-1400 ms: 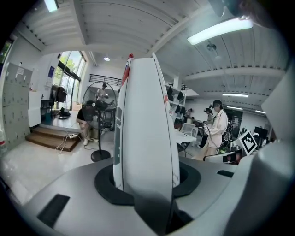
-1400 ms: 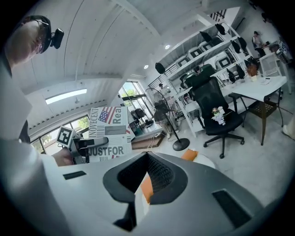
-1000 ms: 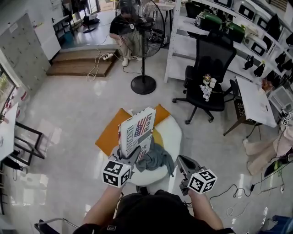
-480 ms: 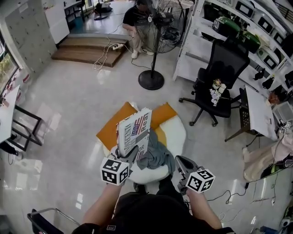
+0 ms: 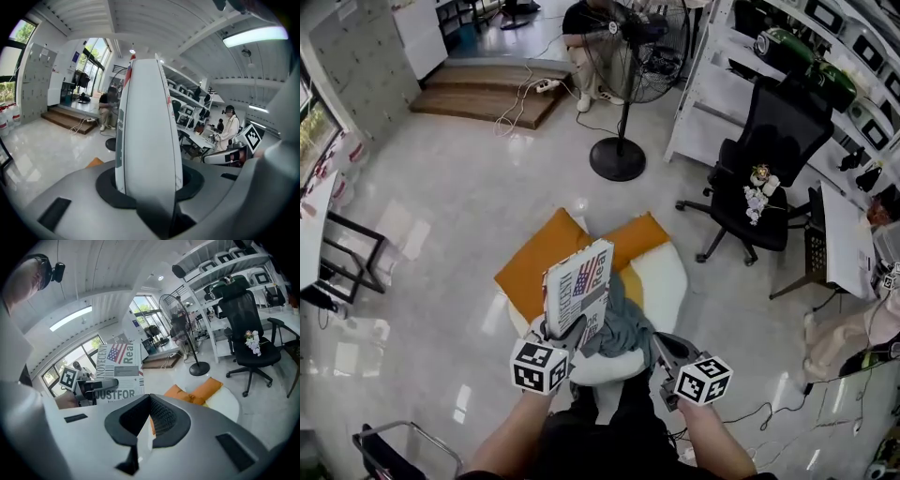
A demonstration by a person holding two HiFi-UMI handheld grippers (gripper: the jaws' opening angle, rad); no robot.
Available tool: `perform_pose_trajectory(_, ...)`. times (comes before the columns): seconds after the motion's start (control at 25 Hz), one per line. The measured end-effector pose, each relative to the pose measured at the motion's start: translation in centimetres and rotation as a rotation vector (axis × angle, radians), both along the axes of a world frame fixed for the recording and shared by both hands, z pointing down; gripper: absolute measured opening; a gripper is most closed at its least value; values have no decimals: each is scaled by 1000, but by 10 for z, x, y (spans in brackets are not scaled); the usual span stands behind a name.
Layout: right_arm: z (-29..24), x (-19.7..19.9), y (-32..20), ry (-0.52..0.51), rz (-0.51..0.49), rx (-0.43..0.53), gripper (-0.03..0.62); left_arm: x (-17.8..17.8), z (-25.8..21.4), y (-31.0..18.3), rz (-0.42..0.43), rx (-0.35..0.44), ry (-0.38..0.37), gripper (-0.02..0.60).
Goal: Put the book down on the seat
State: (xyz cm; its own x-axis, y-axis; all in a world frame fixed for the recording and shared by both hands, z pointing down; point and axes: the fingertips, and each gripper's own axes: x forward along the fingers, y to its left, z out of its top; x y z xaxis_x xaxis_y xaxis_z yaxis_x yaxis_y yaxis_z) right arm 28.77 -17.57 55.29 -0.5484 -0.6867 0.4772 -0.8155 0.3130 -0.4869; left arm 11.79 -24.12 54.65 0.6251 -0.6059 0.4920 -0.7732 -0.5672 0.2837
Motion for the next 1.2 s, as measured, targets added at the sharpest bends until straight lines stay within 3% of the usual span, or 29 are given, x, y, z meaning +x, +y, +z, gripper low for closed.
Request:
perform_pose_trajectory(0.48, 95, -20, -26, -8, -74, -126, 11, -1, 127, 4, -29, -152, -51, 156)
perform_pose_trajectory(1.0, 216, -53, -37, -14, -169, -241, 11, -27, 303, 19, -93, -387, -142, 156)
perform_pose_trajectory(1.2, 278, -61, -46, 10, -193, -281, 11, -29, 364, 8, -114, -479, -127, 156)
